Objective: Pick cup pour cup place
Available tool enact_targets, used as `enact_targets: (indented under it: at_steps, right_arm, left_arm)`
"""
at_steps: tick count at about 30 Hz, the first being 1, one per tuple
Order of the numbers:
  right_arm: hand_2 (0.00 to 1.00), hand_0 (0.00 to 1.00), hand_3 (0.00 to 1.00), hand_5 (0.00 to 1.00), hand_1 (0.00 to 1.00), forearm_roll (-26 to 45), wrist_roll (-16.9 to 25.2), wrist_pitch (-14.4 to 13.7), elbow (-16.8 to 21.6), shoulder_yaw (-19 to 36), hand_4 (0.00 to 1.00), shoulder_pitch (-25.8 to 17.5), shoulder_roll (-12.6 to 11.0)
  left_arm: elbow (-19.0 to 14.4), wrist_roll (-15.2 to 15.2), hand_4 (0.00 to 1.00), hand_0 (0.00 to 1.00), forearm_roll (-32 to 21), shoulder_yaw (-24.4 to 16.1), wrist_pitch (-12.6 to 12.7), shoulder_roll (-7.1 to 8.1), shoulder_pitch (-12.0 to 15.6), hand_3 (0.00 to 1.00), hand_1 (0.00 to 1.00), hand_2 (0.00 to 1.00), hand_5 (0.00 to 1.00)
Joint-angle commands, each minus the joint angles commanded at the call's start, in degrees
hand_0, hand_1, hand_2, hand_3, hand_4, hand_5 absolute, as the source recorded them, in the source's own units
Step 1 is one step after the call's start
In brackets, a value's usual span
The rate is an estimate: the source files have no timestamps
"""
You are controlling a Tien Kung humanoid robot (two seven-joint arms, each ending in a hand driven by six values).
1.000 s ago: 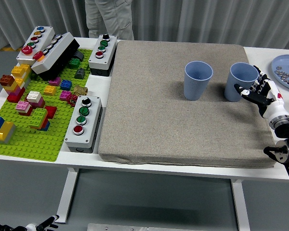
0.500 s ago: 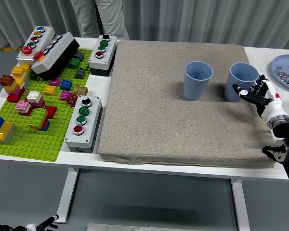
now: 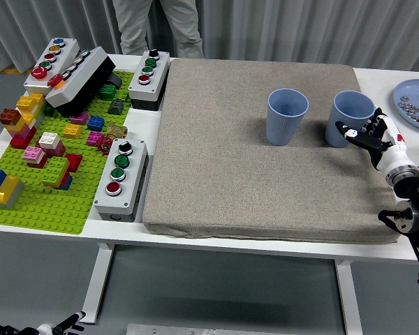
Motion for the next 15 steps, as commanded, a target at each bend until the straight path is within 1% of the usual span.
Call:
enact_targets:
  at_steps: [15]
  right_arm:
    - [0.986, 0.945, 0.942, 0.241, 0.898, 0.44, -0.19, 0.44, -1.54, -0.66, 0.785, 1.31, 0.5]
  left_arm:
    - [0.0, 0.01, 0.636, 0.831, -0.03, 0.11, 0.01, 0.02, 0.02, 0.802, 0.84, 0.871, 0.998]
